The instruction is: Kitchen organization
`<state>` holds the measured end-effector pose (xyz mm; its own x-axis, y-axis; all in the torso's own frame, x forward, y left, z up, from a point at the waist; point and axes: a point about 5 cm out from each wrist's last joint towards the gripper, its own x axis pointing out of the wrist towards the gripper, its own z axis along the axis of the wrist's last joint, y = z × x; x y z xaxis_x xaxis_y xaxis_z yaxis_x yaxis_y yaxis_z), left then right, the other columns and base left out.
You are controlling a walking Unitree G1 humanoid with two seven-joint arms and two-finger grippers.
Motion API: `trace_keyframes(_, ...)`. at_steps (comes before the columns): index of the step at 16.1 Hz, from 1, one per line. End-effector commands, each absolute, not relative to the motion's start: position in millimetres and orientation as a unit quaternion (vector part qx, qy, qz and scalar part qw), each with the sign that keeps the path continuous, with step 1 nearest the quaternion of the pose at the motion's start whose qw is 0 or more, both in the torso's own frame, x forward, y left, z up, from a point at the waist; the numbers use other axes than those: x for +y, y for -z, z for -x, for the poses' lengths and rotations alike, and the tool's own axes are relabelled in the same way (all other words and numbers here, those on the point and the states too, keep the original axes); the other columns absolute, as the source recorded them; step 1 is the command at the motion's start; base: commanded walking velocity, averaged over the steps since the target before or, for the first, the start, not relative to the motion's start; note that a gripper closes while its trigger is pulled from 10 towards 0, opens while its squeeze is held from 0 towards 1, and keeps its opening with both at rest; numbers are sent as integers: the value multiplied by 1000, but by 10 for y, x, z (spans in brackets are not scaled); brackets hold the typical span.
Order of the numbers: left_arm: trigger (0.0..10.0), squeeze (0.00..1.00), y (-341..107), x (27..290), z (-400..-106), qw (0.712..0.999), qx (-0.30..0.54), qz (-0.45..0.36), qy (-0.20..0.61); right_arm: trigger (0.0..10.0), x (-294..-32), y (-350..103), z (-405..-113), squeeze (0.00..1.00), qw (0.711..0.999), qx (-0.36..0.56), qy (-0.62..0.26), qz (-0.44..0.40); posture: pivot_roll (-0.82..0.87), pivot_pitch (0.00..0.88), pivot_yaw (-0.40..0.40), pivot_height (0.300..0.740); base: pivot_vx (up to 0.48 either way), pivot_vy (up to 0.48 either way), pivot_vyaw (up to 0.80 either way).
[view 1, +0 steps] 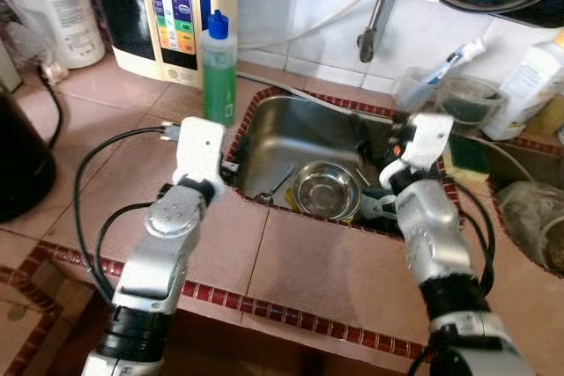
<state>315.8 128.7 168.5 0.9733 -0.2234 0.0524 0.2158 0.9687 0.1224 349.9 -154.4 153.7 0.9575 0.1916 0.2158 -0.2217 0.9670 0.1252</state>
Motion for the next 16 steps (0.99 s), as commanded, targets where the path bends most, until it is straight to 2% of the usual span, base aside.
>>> trace_keyframes(1,10000,0,-1536,1397,-3111,996,-16,-39,84,10000,-1520,-1585,-3423,1000,985,-130,-104,-54,18,0,-69,740,0,0,0)
trace_keyframes(3,10000,0,-1473,1504,-3031,998,-20,-7,66,10000,-1485,-1534,-3338,1000,984,-135,-102,-55,22,0,-71,740,0,0,0)
trace_keyframes(4,10000,0,-1461,1517,-3013,998,-21,-13,65,10000,-1481,-1524,-3325,945,984,-135,-101,-58,23,0,-70,740,0,0,0)
trace_keyframes(5,10000,0,-1421,1571,-2951,998,-29,-19,54,10000,-1474,-1497,-3296,0,985,-137,-87,-59,24,0,-72,740,0,0,0)
trace_keyframes(11,10000,0,-1339,1647,-2800,997,-52,9,49,10000,-1434,-1399,-3117,0,986,-134,-92,-40,35,0,-90,740,0,0,0)
trace_keyframes(16,10000,0,-1309,1601,-2784,997,-53,-3,63,10000,-1414,-1386,-3113,0,987,-127,-93,-32,38,0,-91,740,0,0,0)
